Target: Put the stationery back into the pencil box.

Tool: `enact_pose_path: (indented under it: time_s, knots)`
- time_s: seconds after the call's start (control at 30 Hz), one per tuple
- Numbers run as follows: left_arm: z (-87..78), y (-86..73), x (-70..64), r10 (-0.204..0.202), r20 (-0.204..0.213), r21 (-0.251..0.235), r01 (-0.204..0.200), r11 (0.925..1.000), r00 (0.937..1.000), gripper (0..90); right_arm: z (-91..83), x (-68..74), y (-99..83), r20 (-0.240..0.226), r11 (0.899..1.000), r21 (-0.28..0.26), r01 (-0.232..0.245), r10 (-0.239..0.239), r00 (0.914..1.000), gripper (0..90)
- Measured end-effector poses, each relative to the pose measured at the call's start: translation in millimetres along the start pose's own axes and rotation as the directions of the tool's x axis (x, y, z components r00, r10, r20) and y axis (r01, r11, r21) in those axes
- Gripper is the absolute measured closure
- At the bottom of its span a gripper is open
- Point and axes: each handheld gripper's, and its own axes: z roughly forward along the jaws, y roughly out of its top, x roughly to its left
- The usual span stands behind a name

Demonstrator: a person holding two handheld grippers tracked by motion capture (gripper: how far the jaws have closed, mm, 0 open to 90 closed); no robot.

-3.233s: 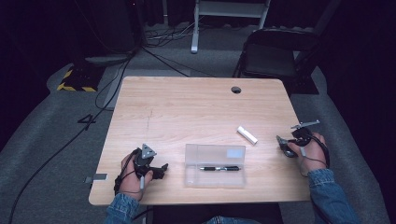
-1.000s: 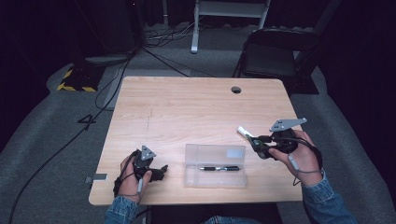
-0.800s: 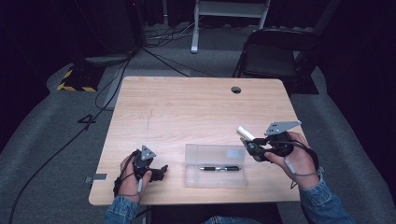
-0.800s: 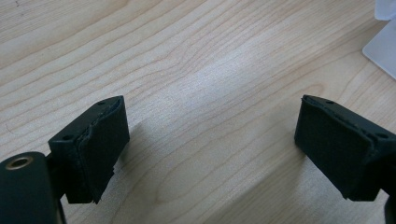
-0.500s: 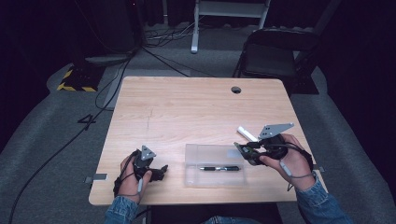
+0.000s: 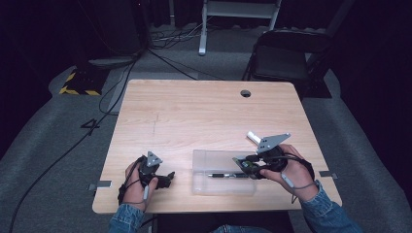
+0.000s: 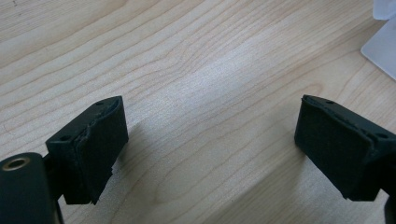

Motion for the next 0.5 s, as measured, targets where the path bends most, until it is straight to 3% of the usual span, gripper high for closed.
enact_pose_path:
  time_s: [0.3,0.5]
  knots:
    - [0.0,0.0,0.0,0.000,0.001,0.000,0.000,1.0000,1.0000,10.0,20.1,4.8,-1.3,-0.062,0.998,0.039,0.050,-0.048,0.9969,52.3]
    - [0.0,0.0,-0.1,-0.001,0.001,0.001,0.001,1.0000,1.0000,10.0,37.4,5.1,-5.8,-0.097,0.995,0.079,0.063,-0.055,0.9937,52.3]
